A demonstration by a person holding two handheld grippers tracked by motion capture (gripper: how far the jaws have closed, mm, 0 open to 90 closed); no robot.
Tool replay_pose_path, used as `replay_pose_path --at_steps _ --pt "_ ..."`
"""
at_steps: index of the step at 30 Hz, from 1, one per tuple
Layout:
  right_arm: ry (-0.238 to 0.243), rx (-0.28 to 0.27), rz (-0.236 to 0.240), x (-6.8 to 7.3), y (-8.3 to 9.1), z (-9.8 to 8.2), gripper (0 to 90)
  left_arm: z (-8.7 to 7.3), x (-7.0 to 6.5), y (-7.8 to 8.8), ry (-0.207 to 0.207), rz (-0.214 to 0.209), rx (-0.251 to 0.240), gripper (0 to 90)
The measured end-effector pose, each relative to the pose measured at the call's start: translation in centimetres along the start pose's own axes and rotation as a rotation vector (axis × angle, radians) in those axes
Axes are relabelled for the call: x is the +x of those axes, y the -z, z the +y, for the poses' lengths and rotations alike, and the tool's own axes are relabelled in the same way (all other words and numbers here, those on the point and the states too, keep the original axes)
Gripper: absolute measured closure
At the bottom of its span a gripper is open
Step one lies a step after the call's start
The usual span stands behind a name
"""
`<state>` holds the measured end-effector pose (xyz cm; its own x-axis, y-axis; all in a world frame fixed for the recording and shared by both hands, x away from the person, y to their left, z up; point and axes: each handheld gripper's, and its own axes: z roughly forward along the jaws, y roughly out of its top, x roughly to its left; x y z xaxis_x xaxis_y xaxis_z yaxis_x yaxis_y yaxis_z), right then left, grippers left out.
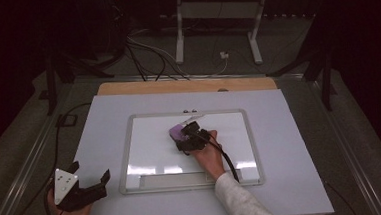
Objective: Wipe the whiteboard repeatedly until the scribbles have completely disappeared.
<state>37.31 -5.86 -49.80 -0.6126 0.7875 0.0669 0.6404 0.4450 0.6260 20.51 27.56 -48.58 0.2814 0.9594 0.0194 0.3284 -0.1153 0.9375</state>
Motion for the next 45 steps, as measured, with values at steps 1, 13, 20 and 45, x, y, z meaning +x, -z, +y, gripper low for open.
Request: replay_pose_path --at_steps 1,13,20,45 --pt "0.026 0.010 0.021 0.5 0.0 0.0 40.9 0.0 0.0 0.0 0.000 0.000 0.001 0.4" --pt "-0.117 0.013 -0.109 -3.6 -0.2 0.9 41.0 -0.1 0.2 0.0 0.009 0.001 -0.002 0.5" --pt "-0.005 0.021 -0.003 -0.9 -0.5 1.0 41.0 0.0 0.0 0.0 0.000 -0.003 0.002 0.4" --pt "-0.089 -0.001 -0.075 -2.1 -0.5 0.9 40.9 0.0 0.0 -0.1 0.000 -0.004 0.000 0.4"
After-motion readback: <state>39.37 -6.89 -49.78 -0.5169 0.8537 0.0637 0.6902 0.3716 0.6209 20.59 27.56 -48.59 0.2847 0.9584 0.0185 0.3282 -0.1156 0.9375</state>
